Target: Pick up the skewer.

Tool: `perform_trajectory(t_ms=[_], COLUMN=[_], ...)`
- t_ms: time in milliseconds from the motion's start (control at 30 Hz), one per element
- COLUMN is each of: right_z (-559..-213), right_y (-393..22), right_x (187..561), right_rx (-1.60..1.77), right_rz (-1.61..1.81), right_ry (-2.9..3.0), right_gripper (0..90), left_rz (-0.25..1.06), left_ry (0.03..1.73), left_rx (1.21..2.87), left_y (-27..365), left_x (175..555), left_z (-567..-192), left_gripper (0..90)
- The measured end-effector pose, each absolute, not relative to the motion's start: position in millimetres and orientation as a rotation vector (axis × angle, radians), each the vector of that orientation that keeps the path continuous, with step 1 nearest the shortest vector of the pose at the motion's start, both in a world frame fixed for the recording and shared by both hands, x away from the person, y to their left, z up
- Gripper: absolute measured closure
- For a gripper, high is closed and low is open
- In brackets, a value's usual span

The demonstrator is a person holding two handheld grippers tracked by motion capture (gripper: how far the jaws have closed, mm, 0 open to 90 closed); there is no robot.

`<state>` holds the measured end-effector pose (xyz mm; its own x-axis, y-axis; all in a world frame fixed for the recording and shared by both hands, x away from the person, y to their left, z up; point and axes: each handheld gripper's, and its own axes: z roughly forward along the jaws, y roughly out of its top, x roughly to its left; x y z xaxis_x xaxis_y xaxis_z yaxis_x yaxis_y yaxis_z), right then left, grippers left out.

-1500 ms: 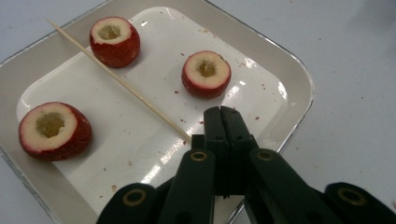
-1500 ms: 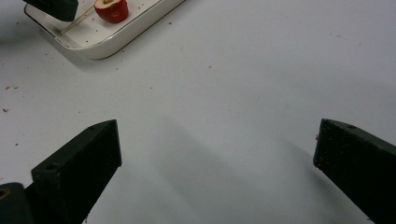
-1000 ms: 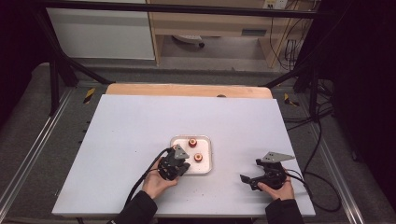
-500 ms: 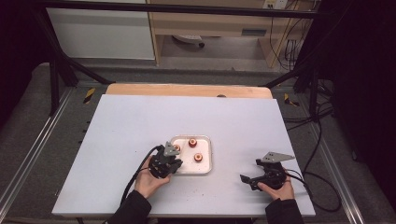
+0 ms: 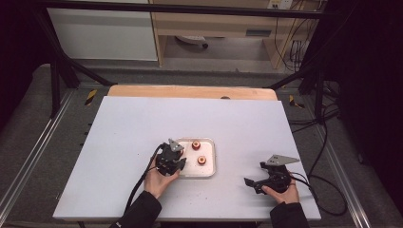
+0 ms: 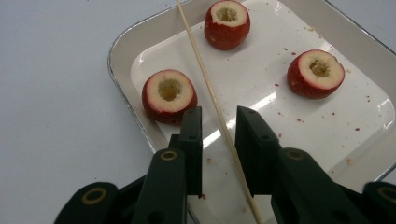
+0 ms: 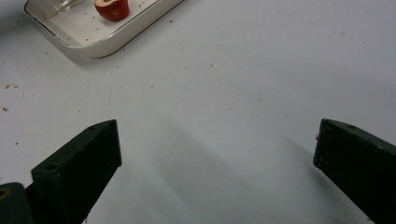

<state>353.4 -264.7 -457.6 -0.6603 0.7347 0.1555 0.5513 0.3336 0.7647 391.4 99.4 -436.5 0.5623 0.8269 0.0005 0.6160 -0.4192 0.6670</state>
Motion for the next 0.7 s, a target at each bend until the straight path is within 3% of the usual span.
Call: perform_trajectory(t_ms=[700], right_z=[-457.6], right_y=[-264.4], right_x=[353.1], right_rx=[1.17], right_rz=[1.231], right_ry=[2.381], right_gripper=[1.4], left_rz=[0.482], left_ry=[1.191], left_rx=[2.136], left_y=[92.9], left_x=[384.1], left_z=[-442.3], left_gripper=[88.5])
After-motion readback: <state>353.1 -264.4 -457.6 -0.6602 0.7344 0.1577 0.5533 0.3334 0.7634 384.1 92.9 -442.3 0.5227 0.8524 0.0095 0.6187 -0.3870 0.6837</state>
